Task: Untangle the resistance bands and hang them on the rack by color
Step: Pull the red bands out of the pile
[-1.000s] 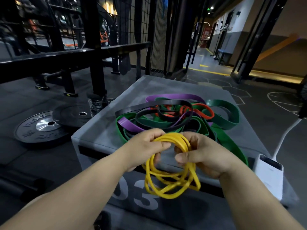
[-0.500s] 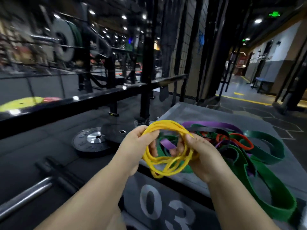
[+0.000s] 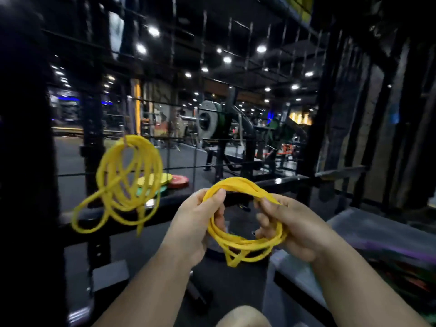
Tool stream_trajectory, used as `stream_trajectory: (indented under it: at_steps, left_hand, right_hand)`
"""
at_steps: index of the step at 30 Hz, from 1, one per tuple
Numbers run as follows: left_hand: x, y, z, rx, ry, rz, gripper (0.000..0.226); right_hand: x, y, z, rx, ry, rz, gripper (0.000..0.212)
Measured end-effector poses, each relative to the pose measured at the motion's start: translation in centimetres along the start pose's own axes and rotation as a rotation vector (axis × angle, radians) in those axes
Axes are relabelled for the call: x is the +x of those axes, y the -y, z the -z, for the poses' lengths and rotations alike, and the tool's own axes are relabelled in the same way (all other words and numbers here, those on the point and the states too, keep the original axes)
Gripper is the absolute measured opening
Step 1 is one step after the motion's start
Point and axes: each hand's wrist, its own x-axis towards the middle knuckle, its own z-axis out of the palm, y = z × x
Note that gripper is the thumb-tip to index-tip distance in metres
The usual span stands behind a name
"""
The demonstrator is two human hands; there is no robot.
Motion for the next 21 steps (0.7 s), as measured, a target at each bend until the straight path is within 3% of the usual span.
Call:
stream_trajectory:
  at_steps: [8,13,21]
  left_hand:
    - [-2.0,-4.5,4.3,0.164,-0.203,-0.246,0.027]
    - [-1.7,-7.2,6.4,0.250,-0.372,-0.401,0.039]
    - [0.4,-10.8,10.5,0.577,-0.724,-0.451,0.044]
  right_hand:
    - [4.9,1.4,-7.2,0.171,0.123,0.009,0.056]
    - [8.0,3.1,-11.6,0.038,0.058,0.035,0.027]
    - [13.2,4.5,-16.8,-0.274,-0.037,0.146,0.036]
